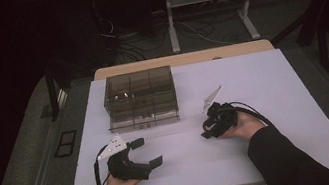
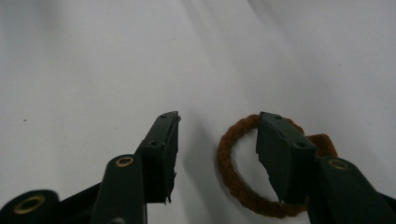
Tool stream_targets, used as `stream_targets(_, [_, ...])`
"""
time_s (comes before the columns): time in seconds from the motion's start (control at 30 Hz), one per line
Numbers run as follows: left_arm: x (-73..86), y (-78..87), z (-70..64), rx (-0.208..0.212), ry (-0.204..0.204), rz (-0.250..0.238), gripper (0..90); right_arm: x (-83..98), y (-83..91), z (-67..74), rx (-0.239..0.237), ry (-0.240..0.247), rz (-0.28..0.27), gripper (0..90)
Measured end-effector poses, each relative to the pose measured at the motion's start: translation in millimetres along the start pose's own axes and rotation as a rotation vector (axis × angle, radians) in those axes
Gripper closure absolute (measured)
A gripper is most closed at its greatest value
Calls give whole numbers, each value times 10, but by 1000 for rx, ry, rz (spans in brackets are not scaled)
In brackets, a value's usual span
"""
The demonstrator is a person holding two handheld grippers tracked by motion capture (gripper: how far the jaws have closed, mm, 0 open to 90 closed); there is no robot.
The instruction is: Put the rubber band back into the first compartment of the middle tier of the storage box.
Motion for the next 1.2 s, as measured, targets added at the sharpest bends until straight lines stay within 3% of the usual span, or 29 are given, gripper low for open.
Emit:
stream_targets(0.23, [1, -1, 0, 0, 0, 0, 0, 24, -3, -10, 33, -7, 13, 606])
stream_targets(0.33, [0, 0, 0, 0, 0, 0, 0, 39, 6, -34, 60, 21, 32, 660])
stream_targets(0.57, [1, 0, 0, 0, -1, 0, 0, 43, 7, -43, 64, 4, 33, 764])
stream_targets(0.97, [1, 0, 1, -1, 0, 0, 0, 55, 17, -53, 23, -37, 24, 843])
stream_targets(1.03, [2, 1, 2, -1, 1, 1, 0, 52, 12, -27, -11, -62, 7, 849])
stream_targets(1.2, [2, 2, 6, -1, 2, -1, 0, 25, 56, -17, -39, -70, -34, 852])
Point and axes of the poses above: each handheld gripper's, and its own axes: y roughly backward along the jaws, x roughly out of its underside, z roughly to its left, the point moved 7 cm from there along -y, roughly forward along the jaws, and after that the axes turned 15 degrees about -x, right-handed, at the moved point
